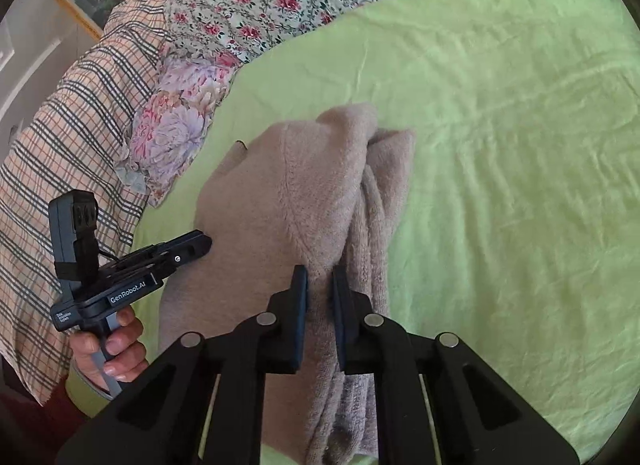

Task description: Fold small clothes

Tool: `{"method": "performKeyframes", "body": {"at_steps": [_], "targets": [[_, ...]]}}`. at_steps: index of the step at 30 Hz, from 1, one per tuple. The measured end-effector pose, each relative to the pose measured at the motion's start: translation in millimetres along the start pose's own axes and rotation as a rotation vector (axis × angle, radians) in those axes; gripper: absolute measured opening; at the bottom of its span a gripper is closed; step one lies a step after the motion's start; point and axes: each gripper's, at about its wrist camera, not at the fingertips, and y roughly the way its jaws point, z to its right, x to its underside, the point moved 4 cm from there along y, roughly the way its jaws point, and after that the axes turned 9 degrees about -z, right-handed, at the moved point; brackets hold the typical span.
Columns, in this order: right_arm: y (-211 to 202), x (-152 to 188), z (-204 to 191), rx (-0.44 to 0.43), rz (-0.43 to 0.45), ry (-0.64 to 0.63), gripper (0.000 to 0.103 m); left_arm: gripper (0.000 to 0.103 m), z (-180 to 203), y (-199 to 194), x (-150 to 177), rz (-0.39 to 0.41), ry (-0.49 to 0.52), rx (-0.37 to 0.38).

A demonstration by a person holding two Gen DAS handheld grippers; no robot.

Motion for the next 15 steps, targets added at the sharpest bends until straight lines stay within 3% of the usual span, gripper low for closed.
{"method": "performKeyframes", "body": {"at_steps": [3, 6, 10, 15], "targets": [[20, 4, 15, 0.077, -0.033, 0.002, 0.012, 0.021, 11, 10, 3, 0.006, 0.043, -0.051], [24, 6, 26, 0.036, -0.017, 0.062, 0.011, 0.021, 20, 12, 2, 0.014, 0.07, -0.082], [14, 8, 17, 0.03, -0.012, 0.047, 0.013, 0.022, 8, -6, 4, 0.013, 0.036, 0.004], [-6, 23, 11, 0.007, 0.004, 0.053, 0.018, 0.023, 3, -39, 33, 0.036, 0.034, 0.02]]}}
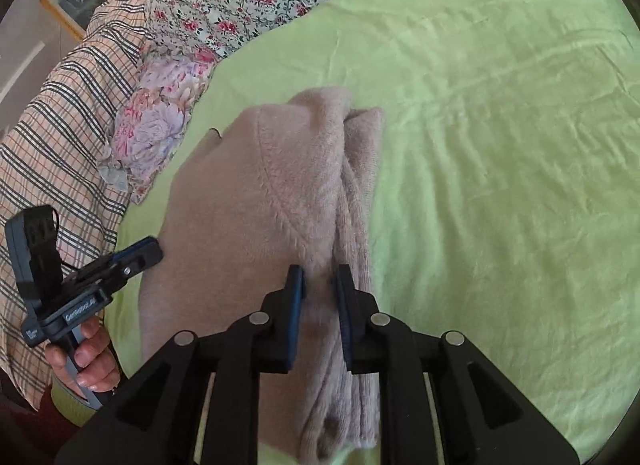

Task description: Fold small clothes

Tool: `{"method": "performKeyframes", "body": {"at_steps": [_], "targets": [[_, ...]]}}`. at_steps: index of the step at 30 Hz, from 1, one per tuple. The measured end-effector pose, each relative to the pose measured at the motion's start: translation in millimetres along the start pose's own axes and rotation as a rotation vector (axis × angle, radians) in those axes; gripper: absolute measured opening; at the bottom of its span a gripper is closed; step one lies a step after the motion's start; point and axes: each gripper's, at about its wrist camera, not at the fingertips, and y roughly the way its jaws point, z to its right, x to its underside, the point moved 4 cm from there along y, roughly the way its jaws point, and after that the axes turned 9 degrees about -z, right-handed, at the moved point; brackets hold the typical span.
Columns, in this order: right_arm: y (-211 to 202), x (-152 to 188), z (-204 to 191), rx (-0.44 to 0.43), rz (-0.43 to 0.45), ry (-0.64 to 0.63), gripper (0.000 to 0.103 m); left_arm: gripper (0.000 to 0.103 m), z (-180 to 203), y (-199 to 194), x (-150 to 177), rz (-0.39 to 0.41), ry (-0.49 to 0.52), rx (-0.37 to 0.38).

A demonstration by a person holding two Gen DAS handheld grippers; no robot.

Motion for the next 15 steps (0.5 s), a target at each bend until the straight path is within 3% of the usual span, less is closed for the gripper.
{"method": "performKeyframes", "body": {"at_steps": [8, 12, 15], "targets": [[-18, 48, 0, -0.004, -0.031, -0.023, 0.019, 0.026, 1, -3, 68, -0.093, -0.037, 0.023], [-1, 65, 6, 0.115, -0.095, -0.05, 0.015, 0.031, 0, 8, 79, -0.119, -0.058, 0.007], [1, 66, 8, 0.127, -0.091, -0.047, 0.012, 0.036, -1, 12, 82, -0.128, -0.065, 0.0]]}}
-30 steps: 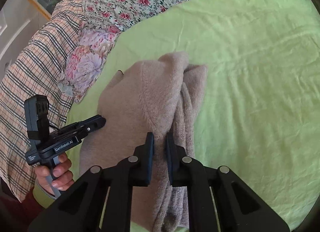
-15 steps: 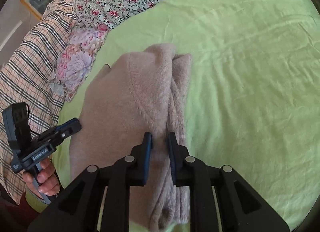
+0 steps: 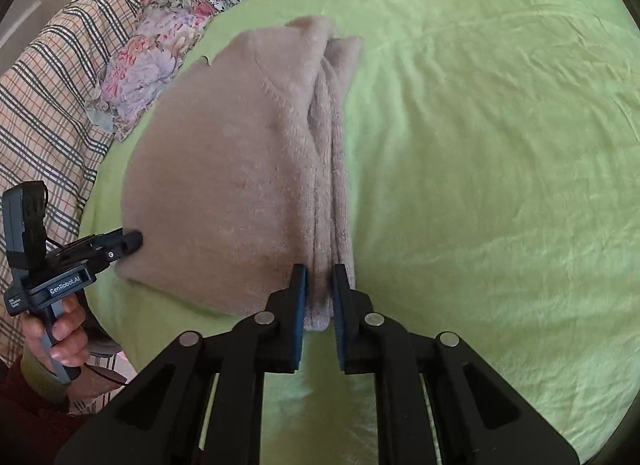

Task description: Fold small clothes

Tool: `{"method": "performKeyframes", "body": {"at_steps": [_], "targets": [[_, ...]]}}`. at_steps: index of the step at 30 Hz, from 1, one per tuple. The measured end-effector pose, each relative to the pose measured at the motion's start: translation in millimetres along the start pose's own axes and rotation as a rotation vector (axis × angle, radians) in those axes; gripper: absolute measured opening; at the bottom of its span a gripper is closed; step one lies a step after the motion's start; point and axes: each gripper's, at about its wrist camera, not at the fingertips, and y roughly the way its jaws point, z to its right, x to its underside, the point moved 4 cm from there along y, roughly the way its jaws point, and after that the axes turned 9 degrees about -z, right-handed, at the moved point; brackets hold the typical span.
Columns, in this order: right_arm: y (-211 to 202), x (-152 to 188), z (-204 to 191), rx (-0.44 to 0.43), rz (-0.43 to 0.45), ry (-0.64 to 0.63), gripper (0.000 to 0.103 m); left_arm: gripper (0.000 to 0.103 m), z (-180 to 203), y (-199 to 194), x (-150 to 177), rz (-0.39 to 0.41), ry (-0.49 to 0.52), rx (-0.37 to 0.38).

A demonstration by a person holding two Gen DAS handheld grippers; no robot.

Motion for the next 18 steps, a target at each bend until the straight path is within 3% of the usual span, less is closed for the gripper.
{"method": "performKeyframes", "body": {"at_steps": [7, 10, 13, 18], "targets": [[-1, 5, 5, -0.013, 0.008, 0.038, 0.012, 0.051, -8, 0, 7, -0.012, -0.043, 0.009], [-14, 7, 8, -0.069, 0.027, 0.093, 0.014, 0.052, -10, -6, 7, -0.019, -0.055, 0.022], [-31, 1, 7, -0.07, 0.076, 0.112, 0.016, 0.051, -16, -19, 0, -0.006, -0.069, 0.035], [-47, -26, 1, -0.106, 0.148, 0.122, 0.018, 0.051, -28, -33, -27, 0.046, -0.119, 0.059]]}}
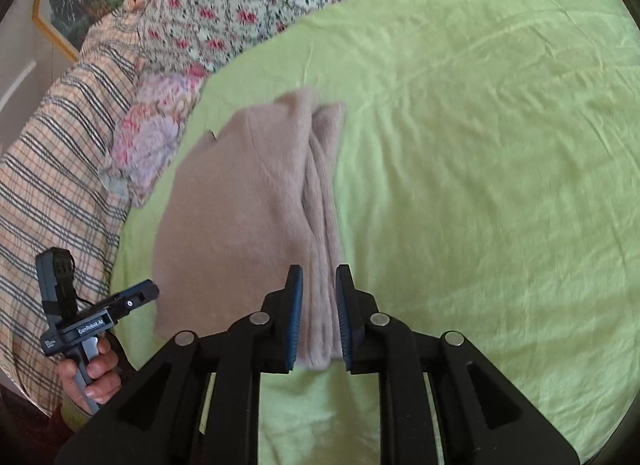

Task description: Fold small clothes

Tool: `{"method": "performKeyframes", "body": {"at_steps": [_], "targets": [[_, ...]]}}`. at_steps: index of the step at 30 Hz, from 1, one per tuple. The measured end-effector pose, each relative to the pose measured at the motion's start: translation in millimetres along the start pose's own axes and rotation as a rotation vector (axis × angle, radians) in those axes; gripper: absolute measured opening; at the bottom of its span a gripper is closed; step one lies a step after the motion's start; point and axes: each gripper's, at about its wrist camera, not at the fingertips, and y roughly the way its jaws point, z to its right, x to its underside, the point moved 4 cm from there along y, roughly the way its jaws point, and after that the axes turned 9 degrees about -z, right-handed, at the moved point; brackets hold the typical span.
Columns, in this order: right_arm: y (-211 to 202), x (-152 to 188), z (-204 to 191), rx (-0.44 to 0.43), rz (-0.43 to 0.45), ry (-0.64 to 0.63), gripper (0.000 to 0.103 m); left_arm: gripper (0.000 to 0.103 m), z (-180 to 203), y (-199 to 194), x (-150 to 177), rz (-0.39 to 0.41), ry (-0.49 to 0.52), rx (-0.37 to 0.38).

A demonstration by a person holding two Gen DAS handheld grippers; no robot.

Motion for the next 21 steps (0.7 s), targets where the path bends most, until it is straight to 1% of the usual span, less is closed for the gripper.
{"method": "performKeyframes", "body": {"at_steps": [4, 5, 6, 7, 8, 9, 11, 12, 14, 15, 16, 17, 19, 21], "targets": [[12, -35, -21, -0.019, 0.026, -0.031, 0.018, 0.051, 9, -3, -30, 0.038, 0.019, 0.003], [16, -45, -25, -0.028, 0.025, -0.03, 0.02, 0.052, 12, -3, -38, 0.044, 0.027, 0.001], [21, -59, -27, -0.043, 0.021, -0.024, 0.031, 0.052, 13, -3, -44, 0.049, 0.031, -0.01], [25, -74, -29, -0.053, 0.029, -0.013, 0.04, 0.052, 14, -2, -51, 0.054, 0.032, -0.017], [31, -85, -25, -0.058, 0.041, -0.008, 0.054, 0.051, 14, 0, -58, 0.055, 0.027, -0.015], [41, -103, -20, -0.066, 0.054, -0.002, 0.056, 0.051, 13, 1, -63, 0.055, 0.021, -0.011], [60, -128, -12, -0.07, 0.04, 0.011, 0.056, 0.051, 10, 4, -74, 0.056, 0.007, -0.012], [76, -145, -7, -0.073, 0.016, 0.022, 0.056, 0.052, 7, 6, -78, 0.057, 0.002, -0.014], [96, -162, 3, -0.058, -0.012, 0.036, 0.056, 0.052, 3, 12, -85, 0.056, -0.014, -0.023], [110, -169, 6, -0.065, -0.051, 0.042, 0.051, 0.051, -1, 17, -91, 0.051, -0.027, -0.028], [117, -171, 6, -0.086, -0.079, 0.042, 0.036, 0.051, -3, 21, -95, 0.047, -0.037, -0.028], [114, -173, 6, -0.088, -0.062, 0.04, 0.009, 0.052, -5, 25, -99, 0.042, -0.045, -0.033], [100, -174, 8, -0.084, 0.004, 0.032, 0.008, 0.053, -10, 31, -106, 0.039, -0.057, -0.039], [101, -171, 16, -0.045, 0.009, 0.049, 0.008, 0.054, -12, 36, -106, 0.035, -0.069, -0.029]]}}
